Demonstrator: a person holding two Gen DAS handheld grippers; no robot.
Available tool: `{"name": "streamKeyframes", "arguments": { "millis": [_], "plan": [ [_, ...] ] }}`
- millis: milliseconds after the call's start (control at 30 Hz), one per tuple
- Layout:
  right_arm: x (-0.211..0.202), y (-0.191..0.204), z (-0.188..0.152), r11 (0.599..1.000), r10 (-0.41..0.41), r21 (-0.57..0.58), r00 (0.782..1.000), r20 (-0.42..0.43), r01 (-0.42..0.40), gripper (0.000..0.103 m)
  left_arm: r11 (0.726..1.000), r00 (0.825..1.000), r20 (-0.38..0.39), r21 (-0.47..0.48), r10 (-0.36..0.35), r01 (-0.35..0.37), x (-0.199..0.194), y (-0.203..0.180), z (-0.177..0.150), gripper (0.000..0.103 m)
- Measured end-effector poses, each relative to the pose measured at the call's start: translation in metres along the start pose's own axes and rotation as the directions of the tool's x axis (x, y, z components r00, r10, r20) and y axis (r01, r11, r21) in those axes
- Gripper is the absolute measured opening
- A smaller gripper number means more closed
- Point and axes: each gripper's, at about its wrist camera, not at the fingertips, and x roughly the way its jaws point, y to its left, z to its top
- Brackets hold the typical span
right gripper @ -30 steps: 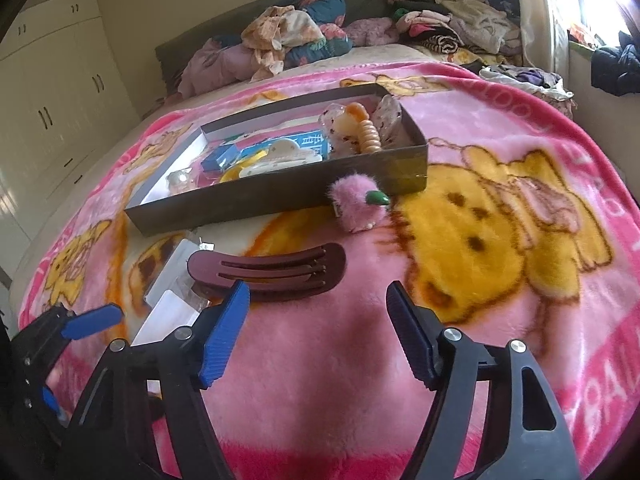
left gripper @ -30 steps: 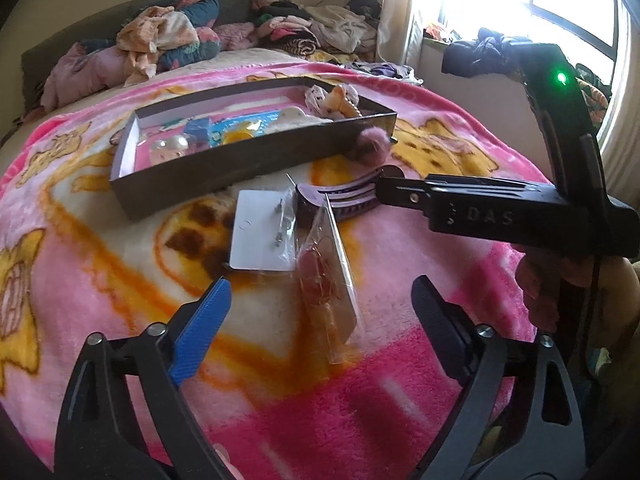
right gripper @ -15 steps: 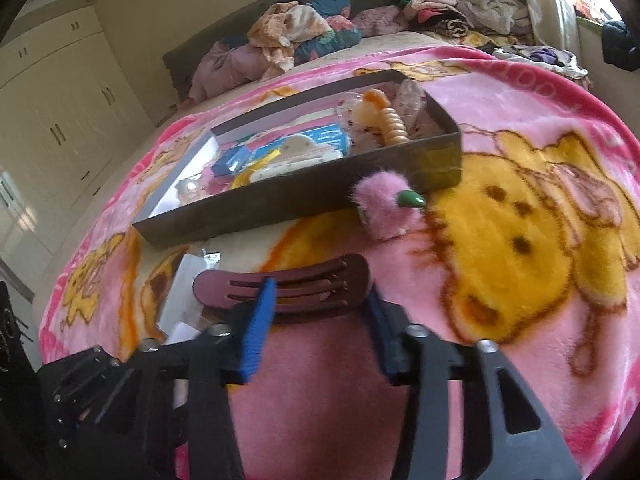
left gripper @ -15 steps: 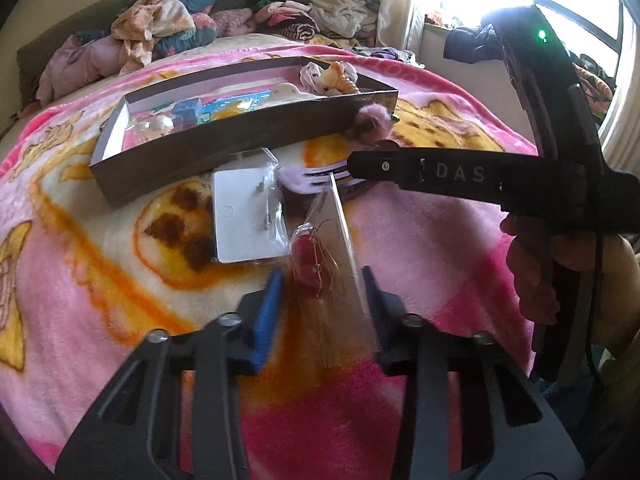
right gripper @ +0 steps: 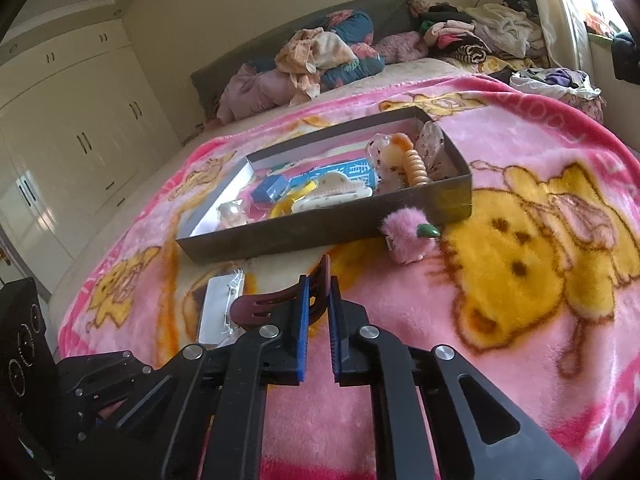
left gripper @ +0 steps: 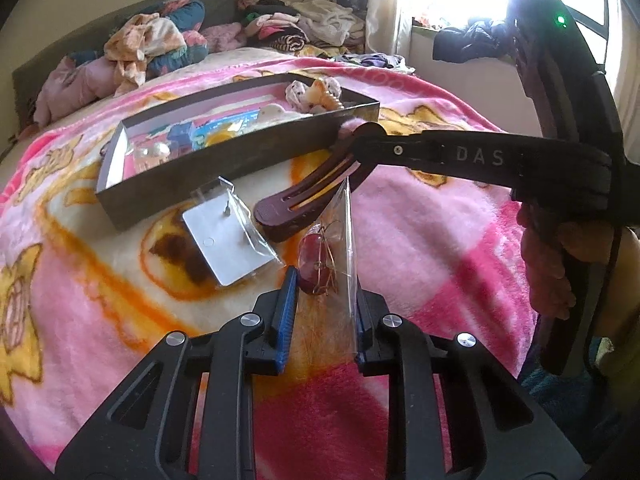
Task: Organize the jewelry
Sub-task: 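Grasp red-bead earring bag with left tool while right tool grasps maroon claw clip, then drop the earring bag into the box from left tool while right tool drops maroon clip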
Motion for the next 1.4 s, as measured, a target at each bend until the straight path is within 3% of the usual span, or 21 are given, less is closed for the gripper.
{"name": "streamKeyframes", "arguments": {
  "millis": [667, 933, 1400],
  "plan": [
    [-0.041, -0.019, 0.003, 0.996, -0.08, 0.051, 0.994, 0.077, 0.076, 0.006, 0.998, 0.999, 0.028, -0.066, 0.026, -0.024, 0.001, 0.016, 0.038, 0.016],
    [-0.053, -0.014, 0.02, 0.997, -0.061, 0.043, 0.991, 0.121, 0.056, 0.006, 0.996, 0.997, 0.063, -0.08, 0.049, -0.044, -0.001, 0.026, 0.055, 0.016],
    [-0.029, -0.014, 0.052, 0.997, -0.048, 0.068, 0.99, 0.129, 0.04, 0.006, 0.984, 0.986, 0.097, -0.135, 0.133, -0.119, 0.01, 0.068, 0.091, 0.016]
  ]
}}
